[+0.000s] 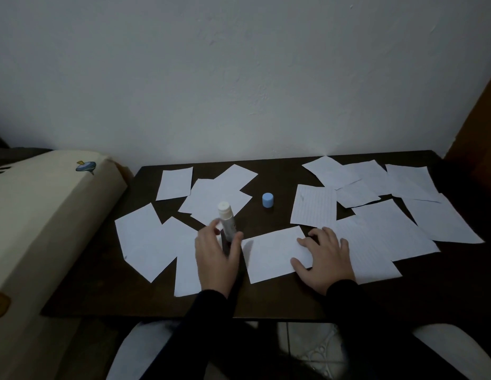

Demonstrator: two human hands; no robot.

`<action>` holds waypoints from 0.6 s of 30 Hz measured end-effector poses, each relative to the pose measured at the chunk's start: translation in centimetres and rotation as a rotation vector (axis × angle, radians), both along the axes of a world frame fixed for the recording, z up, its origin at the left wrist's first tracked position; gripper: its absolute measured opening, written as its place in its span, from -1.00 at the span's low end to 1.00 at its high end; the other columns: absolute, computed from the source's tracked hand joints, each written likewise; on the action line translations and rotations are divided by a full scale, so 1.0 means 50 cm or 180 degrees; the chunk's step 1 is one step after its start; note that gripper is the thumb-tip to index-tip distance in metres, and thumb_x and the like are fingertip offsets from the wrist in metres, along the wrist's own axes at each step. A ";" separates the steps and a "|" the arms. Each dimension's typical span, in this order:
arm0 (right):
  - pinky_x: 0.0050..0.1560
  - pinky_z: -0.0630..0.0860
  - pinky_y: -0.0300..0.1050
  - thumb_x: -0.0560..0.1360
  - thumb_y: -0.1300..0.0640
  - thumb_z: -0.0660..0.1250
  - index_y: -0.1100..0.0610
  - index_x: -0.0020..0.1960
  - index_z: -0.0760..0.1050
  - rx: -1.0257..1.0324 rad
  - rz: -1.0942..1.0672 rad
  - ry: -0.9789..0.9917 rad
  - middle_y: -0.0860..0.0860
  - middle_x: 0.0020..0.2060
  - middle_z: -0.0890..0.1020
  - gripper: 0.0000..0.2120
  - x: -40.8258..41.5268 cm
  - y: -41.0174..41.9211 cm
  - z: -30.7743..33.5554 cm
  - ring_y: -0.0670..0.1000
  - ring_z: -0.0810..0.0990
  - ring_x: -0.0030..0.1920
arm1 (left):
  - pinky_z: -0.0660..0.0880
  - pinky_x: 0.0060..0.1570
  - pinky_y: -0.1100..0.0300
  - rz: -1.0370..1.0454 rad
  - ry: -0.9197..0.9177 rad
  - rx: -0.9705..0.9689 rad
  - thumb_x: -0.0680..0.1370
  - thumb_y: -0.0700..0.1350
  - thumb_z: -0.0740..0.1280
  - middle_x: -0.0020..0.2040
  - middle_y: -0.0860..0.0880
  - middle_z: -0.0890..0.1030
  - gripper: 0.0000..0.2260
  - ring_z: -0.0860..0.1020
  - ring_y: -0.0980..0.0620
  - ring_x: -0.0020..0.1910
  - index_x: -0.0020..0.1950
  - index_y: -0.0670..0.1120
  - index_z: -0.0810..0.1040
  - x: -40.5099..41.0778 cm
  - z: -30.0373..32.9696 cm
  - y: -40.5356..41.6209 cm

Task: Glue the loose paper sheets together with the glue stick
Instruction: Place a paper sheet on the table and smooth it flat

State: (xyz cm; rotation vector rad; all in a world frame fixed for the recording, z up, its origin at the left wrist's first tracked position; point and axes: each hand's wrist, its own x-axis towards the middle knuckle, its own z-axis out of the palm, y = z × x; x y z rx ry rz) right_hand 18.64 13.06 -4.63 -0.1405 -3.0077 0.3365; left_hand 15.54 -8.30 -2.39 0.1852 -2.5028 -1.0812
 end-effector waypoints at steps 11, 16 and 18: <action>0.12 0.35 -0.13 0.49 -0.05 0.35 0.02 0.16 0.53 -0.0912 -0.0105 0.0904 -0.04 0.10 0.51 -0.71 0.006 0.012 0.018 -0.03 0.46 0.11 | 0.22 0.34 0.05 -0.1202 -0.0847 -0.1481 0.58 0.24 0.17 0.48 0.12 0.32 -0.53 0.23 0.02 0.42 0.43 0.07 0.39 0.025 -0.028 0.016; 0.14 0.43 -0.09 0.53 0.17 0.31 0.03 0.18 0.52 -0.1520 -0.0925 0.0926 0.03 0.14 0.50 -0.76 0.008 0.034 0.033 0.03 0.45 0.17 | 0.17 0.39 0.01 -0.1306 -0.1048 -0.1325 0.58 0.21 0.20 0.50 0.17 0.29 -0.53 0.18 0.00 0.44 0.46 0.09 0.37 0.021 -0.023 0.013; 0.19 0.36 -0.17 0.53 0.28 0.28 0.05 0.19 0.52 -0.1809 -0.1022 0.0623 0.04 0.21 0.46 -0.72 0.014 0.049 0.032 0.04 0.43 0.26 | 0.15 0.40 0.00 -0.1312 -0.1104 -0.1244 0.57 0.22 0.21 0.49 0.19 0.29 -0.52 0.17 0.00 0.44 0.46 0.11 0.37 0.019 -0.026 0.011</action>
